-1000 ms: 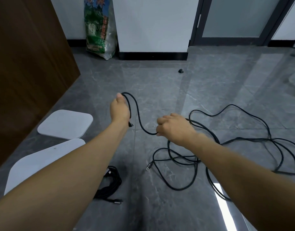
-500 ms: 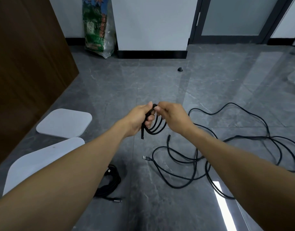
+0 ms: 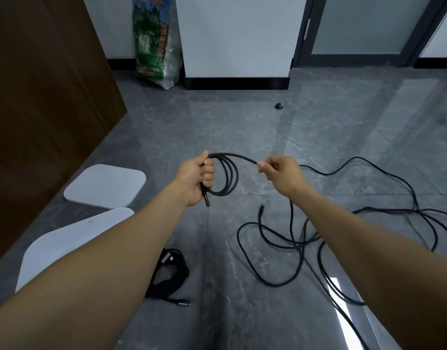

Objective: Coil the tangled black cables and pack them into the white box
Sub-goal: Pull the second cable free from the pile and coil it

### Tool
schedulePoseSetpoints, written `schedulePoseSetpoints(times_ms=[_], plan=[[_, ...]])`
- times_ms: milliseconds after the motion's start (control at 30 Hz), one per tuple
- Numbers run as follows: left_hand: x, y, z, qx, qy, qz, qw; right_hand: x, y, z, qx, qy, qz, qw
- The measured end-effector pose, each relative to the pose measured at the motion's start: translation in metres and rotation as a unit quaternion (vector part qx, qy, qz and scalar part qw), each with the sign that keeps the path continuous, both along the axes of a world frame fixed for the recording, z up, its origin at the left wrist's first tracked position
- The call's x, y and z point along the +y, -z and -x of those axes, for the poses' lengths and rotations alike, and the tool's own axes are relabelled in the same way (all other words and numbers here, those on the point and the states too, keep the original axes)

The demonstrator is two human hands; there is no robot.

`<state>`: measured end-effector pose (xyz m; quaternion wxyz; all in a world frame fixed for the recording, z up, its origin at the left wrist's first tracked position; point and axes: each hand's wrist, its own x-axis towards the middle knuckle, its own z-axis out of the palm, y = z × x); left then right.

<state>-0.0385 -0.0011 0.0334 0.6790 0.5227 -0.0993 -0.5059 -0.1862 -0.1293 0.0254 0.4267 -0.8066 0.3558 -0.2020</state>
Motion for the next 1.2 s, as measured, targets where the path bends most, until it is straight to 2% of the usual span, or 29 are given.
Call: schedulePoseSetpoints(times_ms=[100, 233, 300, 367, 500, 567, 667, 733, 833, 1000, 1200], plan=[[0.008, 0.005, -0.018, 0.025, -0.106, 0.002, 0.994, -0.011, 0.009, 0.012, 0.046, 0.044, -0.011, 0.998], [0.017, 0.010, -0.033, 0.044, -0.247, -0.020, 0.968, -0.023, 0.016, 0.023, 0.114, 0.092, -0.017, 0.989], [0.017, 0.009, -0.033, 0.018, -0.289, -0.044, 0.956, -0.025, 0.020, 0.025, 0.152, 0.104, 0.024, 0.983], [0.014, 0.007, -0.028, -0.030, -0.302, -0.064, 0.951, -0.019, 0.019, 0.023, 0.204, 0.090, 0.110, 0.969], [0.001, 0.011, -0.013, -0.214, -0.211, -0.072, 0.951, 0.008, 0.011, 0.007, 0.281, -0.018, 0.283, 0.917], [-0.004, 0.015, -0.007, -0.291, -0.149, -0.090, 0.941, 0.021, 0.008, -0.005, 0.284, -0.101, 0.327, 0.896], [-0.007, 0.018, 0.002, -0.363, -0.063, -0.104, 0.924, 0.039, 0.000, -0.019, 0.237, -0.202, 0.309, 0.899], [-0.005, 0.019, 0.008, -0.401, -0.003, -0.123, 0.908, 0.045, -0.008, -0.025, 0.184, -0.220, 0.280, 0.916], [-0.003, 0.016, 0.017, -0.373, 0.068, -0.115, 0.918, 0.045, -0.014, -0.028, 0.110, -0.206, 0.240, 0.942], [-0.003, 0.010, 0.023, -0.286, 0.153, -0.091, 0.942, 0.032, -0.014, -0.020, 0.032, -0.115, 0.134, 0.984], [0.000, 0.006, 0.019, -0.251, 0.206, -0.109, 0.939, 0.009, -0.007, 0.000, -0.004, -0.038, 0.052, 0.998]])
